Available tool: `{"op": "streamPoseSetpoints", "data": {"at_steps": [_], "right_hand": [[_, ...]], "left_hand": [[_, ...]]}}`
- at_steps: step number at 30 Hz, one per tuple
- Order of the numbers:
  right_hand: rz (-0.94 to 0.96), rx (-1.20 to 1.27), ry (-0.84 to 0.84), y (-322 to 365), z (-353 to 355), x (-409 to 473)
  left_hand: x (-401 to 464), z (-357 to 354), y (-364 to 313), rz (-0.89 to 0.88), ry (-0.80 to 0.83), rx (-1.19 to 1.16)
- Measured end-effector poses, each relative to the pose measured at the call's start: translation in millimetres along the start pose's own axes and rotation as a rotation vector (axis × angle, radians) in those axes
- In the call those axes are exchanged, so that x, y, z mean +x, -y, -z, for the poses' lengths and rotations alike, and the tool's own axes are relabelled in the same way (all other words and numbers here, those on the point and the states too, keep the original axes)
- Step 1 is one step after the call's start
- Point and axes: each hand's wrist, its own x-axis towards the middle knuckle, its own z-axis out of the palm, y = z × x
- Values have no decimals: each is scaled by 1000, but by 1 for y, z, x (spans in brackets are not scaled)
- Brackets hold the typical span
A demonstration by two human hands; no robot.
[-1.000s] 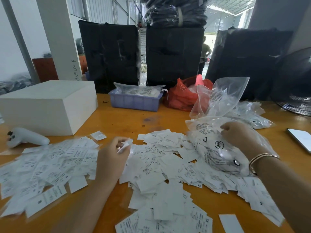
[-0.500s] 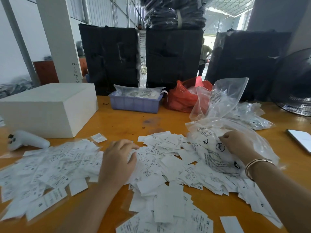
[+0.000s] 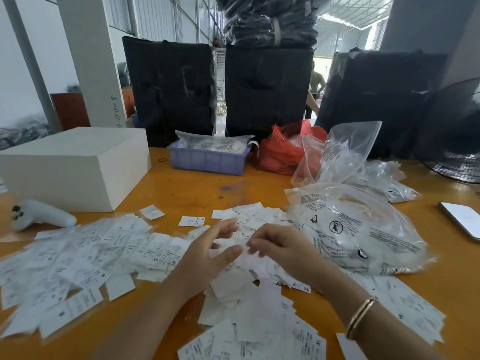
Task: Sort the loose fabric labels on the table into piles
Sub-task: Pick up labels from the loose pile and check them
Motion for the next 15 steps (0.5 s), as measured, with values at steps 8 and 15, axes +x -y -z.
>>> {"op": "streamPoseSetpoints", "data": {"at_steps": [8, 15], "right_hand": [[-46, 237, -190, -20, -20, 9], [-161, -755, -109, -42, -28, 8]], "left_hand": [[4, -2, 2, 85, -146, -66], [4, 2, -2, 168, -246, -272]]}}
